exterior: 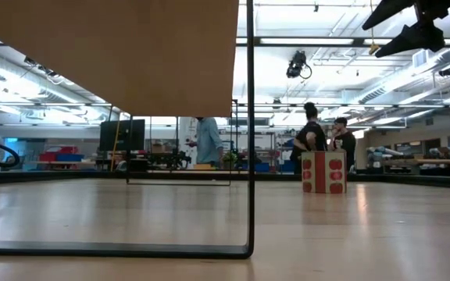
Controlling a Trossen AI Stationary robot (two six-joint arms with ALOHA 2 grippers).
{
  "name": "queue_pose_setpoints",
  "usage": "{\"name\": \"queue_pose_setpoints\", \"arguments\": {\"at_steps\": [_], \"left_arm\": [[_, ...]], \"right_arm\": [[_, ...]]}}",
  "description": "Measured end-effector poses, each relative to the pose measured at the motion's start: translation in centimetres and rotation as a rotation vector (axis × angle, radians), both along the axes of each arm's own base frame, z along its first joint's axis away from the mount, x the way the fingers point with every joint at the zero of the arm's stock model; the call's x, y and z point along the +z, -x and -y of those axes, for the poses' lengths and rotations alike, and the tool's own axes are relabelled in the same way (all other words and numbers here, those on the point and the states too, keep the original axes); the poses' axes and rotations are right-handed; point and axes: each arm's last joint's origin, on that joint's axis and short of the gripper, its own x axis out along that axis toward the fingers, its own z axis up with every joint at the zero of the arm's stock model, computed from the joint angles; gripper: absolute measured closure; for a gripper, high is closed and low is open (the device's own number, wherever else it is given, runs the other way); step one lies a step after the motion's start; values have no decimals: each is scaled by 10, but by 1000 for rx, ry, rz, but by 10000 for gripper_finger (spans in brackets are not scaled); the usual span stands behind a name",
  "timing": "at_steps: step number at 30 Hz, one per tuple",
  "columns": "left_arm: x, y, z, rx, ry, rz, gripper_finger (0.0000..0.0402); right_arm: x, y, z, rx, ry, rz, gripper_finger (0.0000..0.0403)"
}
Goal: Pick and place cans onto a shelf
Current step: Put the canned peaches on the shelf
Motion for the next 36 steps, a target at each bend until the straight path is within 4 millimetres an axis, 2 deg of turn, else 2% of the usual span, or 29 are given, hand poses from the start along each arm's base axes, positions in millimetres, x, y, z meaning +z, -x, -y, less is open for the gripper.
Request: {"name": "queue_pose_setpoints", "arguments": {"at_steps": [8,11,14,18,22,36], "left_arm": [[-2,-1,-7,393,129,57,401],[-5,-6,-10,517,155,83,401],[-12,-12,-11,585,174,73,401],[-29,-15,-9,670,203,14,401],[-39,-15,-6,717,200,-5,401],[-39,-19,-16,674,99,25,401]], "right_arm": [[8,-12,-4,66,80,45,54],[13,-20,-9,165,120,49,54],[12,-25,-13,307,162,7,54],[10,-25,-15,387,175,-35,54],[9,-25,-16,428,198,-62,54],[9,-25,-17,454,177,-50,54]]}}
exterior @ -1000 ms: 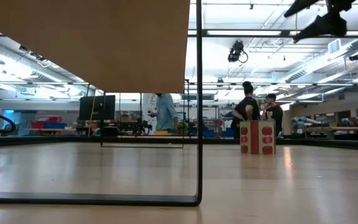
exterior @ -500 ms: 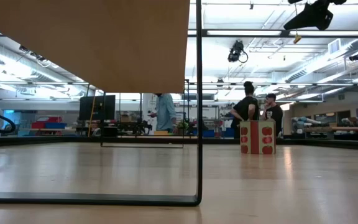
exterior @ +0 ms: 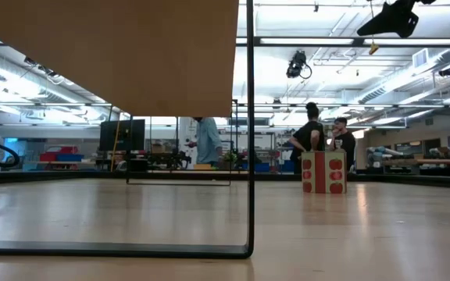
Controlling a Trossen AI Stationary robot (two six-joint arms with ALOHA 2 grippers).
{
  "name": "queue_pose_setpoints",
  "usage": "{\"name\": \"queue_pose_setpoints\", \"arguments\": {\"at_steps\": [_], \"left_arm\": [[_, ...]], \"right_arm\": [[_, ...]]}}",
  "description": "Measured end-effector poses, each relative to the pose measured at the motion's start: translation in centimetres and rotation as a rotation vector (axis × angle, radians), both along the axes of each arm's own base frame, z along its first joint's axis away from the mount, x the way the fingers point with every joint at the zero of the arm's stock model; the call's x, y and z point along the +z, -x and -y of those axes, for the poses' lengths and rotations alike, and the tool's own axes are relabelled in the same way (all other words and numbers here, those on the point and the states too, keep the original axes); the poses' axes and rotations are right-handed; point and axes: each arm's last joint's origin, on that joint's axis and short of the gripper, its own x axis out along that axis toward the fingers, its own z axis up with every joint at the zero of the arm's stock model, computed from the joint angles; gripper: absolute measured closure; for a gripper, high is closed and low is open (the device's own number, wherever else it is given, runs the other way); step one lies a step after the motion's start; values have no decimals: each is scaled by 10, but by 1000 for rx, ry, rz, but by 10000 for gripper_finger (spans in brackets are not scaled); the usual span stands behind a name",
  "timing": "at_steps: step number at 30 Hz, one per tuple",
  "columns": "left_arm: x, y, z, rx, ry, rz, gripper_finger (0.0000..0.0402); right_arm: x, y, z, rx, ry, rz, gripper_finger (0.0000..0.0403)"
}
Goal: Pick and place cans onto a shelf
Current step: Put the canned peaches on the shelf
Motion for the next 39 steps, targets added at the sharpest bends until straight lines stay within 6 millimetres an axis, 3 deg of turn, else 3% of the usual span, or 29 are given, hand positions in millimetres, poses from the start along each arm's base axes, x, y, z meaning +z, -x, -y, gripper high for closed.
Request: {"name": "queue_pose_setpoints", "arguments": {"at_steps": [10,18,26,39], "left_arm": [[0,-3,-9,-15,-18,-14,329],[4,-1,-10,-64,-66,-9,324],[4,0,0,-428,-51,-105,324],[-6,0,4,-555,-133,-213,319]], "right_arm": [[2,-1,0,-1,-12,22,54],[2,-1,0,-1,-11,21,54],[2,-1,0,3,-2,19,54],[2,-1,0,-1,1,19,54]]}}
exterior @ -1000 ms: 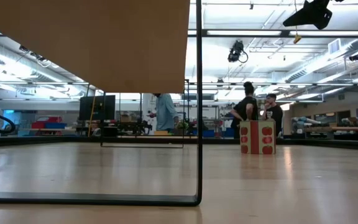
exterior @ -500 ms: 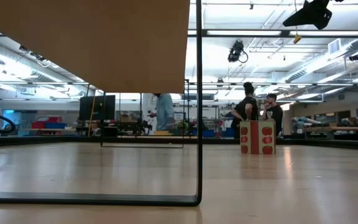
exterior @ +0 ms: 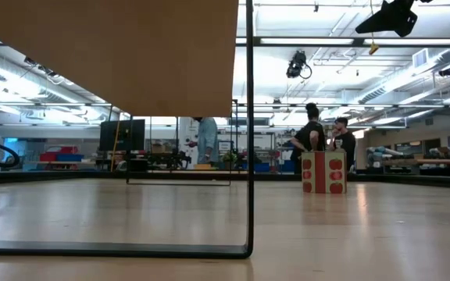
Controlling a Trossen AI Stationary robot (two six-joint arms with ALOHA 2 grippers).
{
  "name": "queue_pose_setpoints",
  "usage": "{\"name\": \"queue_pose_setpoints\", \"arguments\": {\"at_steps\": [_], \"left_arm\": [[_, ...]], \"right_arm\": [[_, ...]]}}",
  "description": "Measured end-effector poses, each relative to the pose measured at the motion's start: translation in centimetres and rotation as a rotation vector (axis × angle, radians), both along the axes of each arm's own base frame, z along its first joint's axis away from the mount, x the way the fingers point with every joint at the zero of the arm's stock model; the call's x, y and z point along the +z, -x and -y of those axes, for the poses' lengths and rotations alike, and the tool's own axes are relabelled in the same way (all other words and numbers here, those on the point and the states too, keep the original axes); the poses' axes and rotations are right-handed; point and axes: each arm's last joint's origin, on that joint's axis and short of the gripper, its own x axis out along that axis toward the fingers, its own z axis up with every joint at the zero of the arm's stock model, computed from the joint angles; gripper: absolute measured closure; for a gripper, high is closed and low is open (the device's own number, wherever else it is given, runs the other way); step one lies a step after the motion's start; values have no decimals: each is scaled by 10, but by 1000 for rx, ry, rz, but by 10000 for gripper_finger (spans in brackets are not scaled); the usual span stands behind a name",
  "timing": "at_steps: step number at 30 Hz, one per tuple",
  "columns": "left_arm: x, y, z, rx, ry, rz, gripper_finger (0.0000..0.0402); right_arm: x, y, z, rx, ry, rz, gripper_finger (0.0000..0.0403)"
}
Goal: Pick and place cans onto a shelf
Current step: Put the canned peaches on the shelf
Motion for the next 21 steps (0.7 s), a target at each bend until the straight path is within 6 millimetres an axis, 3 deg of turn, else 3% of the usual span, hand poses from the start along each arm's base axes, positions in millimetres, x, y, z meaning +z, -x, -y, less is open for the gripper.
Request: {"name": "queue_pose_setpoints", "arguments": {"at_steps": [12,21], "left_arm": [[0,-7,-23,171,52,26,349],[-1,-14,-39,403,129,88,377]], "right_arm": [[0,0,0,-2,-3,0,54],[0,0,0,-1,-3,1,54]]}}
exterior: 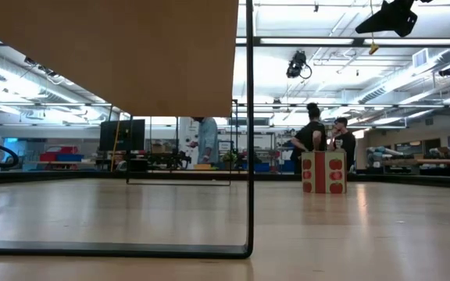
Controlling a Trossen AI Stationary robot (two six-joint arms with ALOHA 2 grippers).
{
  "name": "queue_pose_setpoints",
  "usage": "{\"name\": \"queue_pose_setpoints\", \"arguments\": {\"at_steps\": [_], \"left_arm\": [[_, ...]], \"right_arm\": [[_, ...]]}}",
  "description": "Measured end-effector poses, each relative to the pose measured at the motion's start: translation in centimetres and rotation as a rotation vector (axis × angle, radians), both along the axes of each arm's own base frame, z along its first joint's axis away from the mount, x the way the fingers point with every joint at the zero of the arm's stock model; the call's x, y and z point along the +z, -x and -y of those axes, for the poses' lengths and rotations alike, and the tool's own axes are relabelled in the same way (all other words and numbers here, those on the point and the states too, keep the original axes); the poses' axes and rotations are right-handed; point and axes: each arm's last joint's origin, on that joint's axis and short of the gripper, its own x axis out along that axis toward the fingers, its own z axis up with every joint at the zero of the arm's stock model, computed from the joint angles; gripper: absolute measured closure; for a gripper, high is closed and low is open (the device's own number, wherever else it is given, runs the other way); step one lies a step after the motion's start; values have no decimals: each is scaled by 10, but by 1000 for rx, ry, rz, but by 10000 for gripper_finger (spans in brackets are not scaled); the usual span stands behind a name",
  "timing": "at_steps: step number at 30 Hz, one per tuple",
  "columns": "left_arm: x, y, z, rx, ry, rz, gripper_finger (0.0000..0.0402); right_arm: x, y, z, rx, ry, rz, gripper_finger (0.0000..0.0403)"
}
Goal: Pick and place cans onto a shelf
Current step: Put the canned peaches on the shelf
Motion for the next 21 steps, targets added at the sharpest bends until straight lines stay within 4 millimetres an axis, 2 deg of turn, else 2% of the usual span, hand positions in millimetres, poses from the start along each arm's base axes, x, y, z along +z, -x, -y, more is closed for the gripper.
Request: {"name": "queue_pose_setpoints", "arguments": {"at_steps": [4,17,21], "left_arm": [[0,-3,-2,19,16,27,383],[1,-8,0,-122,5,35,383],[1,-9,1,-181,31,30,368]], "right_arm": [[0,0,0,0,0,0,54],[0,0,0,4,1,-1,54],[0,0,0,4,1,-1,54]]}}
